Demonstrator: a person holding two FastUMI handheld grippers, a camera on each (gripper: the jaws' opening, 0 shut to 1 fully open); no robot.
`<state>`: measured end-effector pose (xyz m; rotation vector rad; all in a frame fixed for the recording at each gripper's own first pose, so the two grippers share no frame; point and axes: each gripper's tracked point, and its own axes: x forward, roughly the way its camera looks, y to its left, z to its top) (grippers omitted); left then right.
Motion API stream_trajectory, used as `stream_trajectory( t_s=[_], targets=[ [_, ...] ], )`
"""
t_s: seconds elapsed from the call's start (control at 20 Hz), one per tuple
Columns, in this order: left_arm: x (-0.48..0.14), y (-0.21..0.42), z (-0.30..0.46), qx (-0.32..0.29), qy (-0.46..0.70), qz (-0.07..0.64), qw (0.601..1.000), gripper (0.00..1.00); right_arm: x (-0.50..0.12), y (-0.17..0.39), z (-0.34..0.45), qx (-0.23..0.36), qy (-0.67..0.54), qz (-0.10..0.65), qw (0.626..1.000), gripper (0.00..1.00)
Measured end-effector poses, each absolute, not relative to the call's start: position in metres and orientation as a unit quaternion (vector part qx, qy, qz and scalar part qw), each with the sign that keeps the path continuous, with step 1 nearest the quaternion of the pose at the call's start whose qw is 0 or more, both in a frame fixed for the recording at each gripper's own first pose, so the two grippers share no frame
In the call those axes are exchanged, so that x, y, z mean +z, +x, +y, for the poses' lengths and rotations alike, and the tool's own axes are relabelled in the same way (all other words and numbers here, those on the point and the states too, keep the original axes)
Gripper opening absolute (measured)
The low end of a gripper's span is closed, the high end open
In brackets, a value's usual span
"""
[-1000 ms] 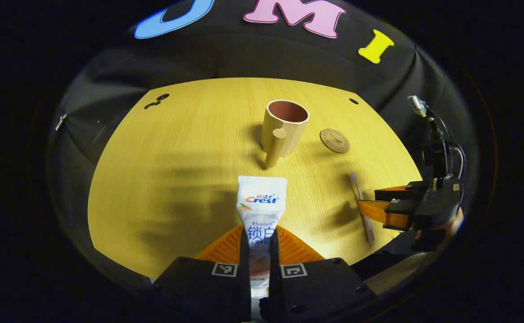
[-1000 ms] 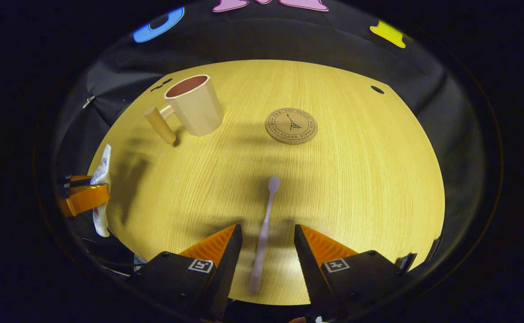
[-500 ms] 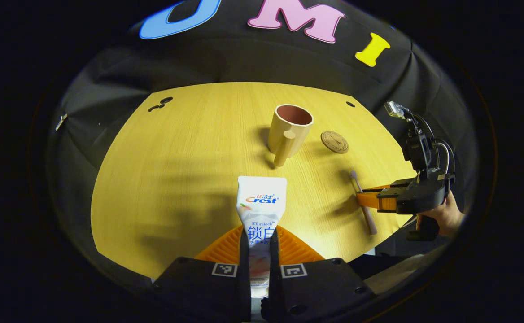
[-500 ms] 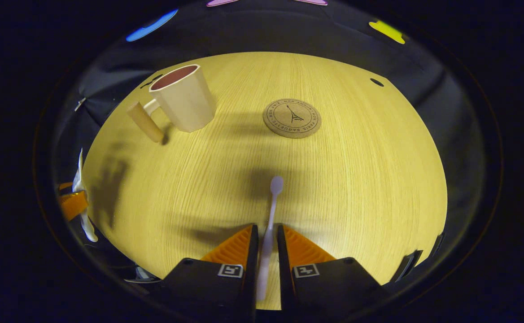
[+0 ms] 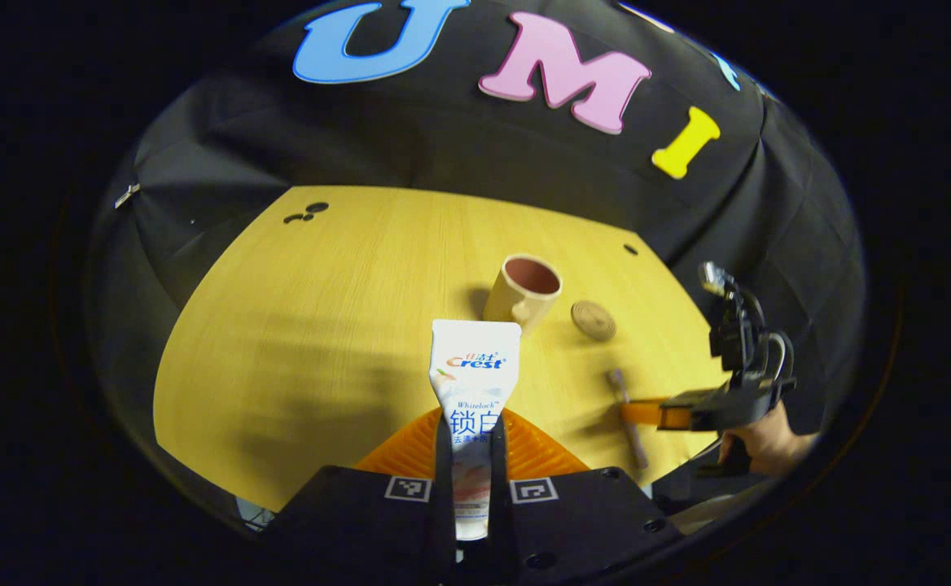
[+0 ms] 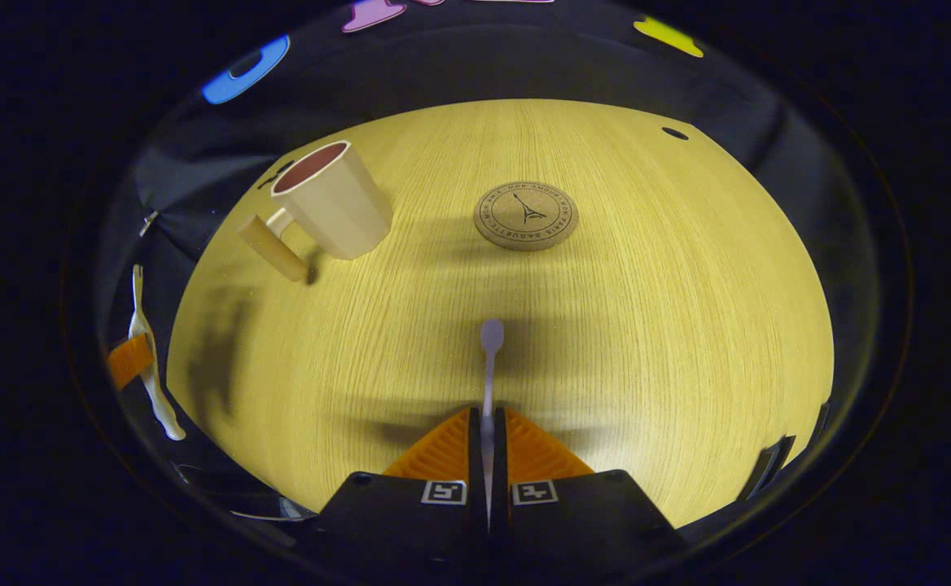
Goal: Put the toothbrush and toothpaste on the desktop into the cup, then pick up the cup and place it on the coaster on the desktop.
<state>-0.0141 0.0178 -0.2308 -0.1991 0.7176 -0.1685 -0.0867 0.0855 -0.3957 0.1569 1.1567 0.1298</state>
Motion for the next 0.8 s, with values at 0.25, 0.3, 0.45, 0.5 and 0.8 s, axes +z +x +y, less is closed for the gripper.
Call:
stream_trajectory(
  t_s=[0.25, 0.3, 0.45, 0.5, 0.8],
  targets=[
    [-0.155, 0.053, -0.014, -0.132, -0.172, 0.240, 0.946, 0.20, -0.356, -0.080, 0.084, 0.094, 0.125, 0.504, 0.849, 0.06],
    [-0.144, 0.067, -0.019, -0.141, -0.177, 0.226, 0.948, 0.20, -0.346, -0.079, 0.081, 0.098, 0.135, 0.496, 0.852, 0.06],
    [-0.125, 0.105, -0.034, -0.157, -0.168, 0.181, 0.956, 0.20, -0.325, -0.079, 0.073, 0.109, 0.157, 0.478, 0.857, 0.05],
    [-0.122, 0.117, -0.040, -0.161, -0.164, 0.169, 0.958, 0.20, -0.321, -0.080, 0.069, 0.110, 0.163, 0.474, 0.858, 0.06],
    [-0.147, 0.183, -0.066, -0.170, -0.141, 0.150, 0.964, 0.20, -0.300, -0.085, 0.033, 0.105, 0.194, 0.463, 0.858, 0.05]
  ],
)
